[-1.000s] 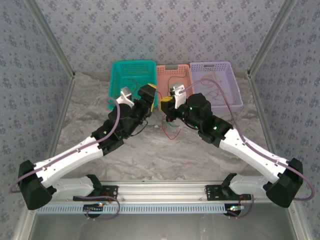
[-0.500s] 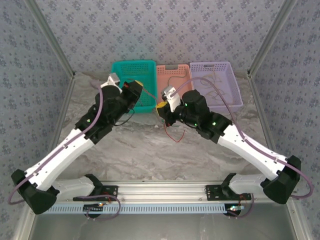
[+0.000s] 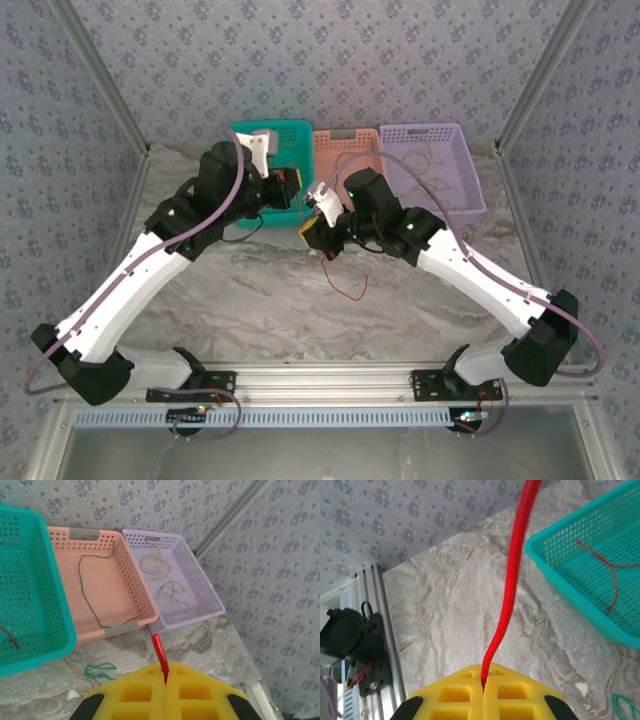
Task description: Untangle the cables
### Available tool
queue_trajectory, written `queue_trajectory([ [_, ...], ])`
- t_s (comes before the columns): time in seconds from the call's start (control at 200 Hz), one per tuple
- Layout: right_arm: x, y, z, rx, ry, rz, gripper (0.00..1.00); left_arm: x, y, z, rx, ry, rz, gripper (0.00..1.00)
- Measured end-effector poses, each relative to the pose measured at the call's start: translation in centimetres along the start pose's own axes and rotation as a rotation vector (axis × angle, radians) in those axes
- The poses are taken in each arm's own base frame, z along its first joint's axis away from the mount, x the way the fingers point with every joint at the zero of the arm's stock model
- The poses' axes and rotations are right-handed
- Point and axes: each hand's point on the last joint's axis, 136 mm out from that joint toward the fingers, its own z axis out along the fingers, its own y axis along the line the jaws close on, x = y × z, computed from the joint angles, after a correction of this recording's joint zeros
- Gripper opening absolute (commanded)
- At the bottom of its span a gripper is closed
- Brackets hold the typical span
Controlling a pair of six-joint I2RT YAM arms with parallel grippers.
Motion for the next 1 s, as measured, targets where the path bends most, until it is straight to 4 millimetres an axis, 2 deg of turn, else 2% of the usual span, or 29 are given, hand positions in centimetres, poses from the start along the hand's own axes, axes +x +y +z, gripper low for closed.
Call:
queue_trajectory([
  [0.03,0.0,0.0,0.0,0.0,-0.001,0.006,0.0,0.0,0.0,-0.1,0.002,0.0,0.014,0.18],
  [0.06,-0.1,0.0,-0.1,0.001,-0.007,0.015,0.0,-0.1,0.0,-0.2,0.003,-0.004,0.028,0.4],
  [0.075,-0.1,0.0,-0.2,0.002,-0.009,0.018,0.0,-0.1,0.0,-0.2,0.005,-0.007,0.029,0.47],
  [0.12,-0.1,-0.2,-0.4,0.007,-0.012,0.041,0.0,-0.7,-0.2,-0.7,0.015,-0.041,0.033,0.61],
  [0.165,-0.1,-0.5,-0.6,0.014,-0.015,0.072,0.0,-1.1,-0.3,-1.4,0.023,-0.083,0.036,0.69],
  [0.25,-0.4,-1.4,-1.0,0.046,-0.035,0.139,0.0,-1.3,-0.4,-3.8,0.032,-0.163,0.038,0.72],
  [0.36,-1.8,-3.8,-2.2,0.138,-0.109,0.262,0.0,-0.7,-1.0,-6.8,0.068,-0.246,0.017,0.71],
  [0.46,-3.6,-5.9,-4.2,0.216,-0.229,0.379,0.0,1.5,-0.4,-7.4,0.081,-0.272,-0.025,0.7],
  [0.575,-5.9,-8.1,-7.4,0.288,-0.39,0.512,0.0,5.2,1.1,-6.0,0.059,-0.242,-0.07,0.69],
  [0.675,-7.4,-10.0,-10.6,0.361,-0.518,0.648,0.0,7.9,1.8,-3.9,0.046,-0.198,-0.091,0.59],
  [0.73,-8.0,-11.1,-12.6,0.401,-0.594,0.748,0.0,9.6,1.9,-2.4,0.048,-0.158,-0.094,0.58],
  [0.864,-7.7,-13.6,-17.4,0.5,-0.765,0.993,0.0,12.9,1.0,-0.3,0.104,-0.107,-0.1,0.59],
  [0.999,-6.6,-14.2,-20.7,0.537,-0.906,1.196,0.0,14.8,-0.2,0.8,0.165,-0.107,-0.117,0.64],
])
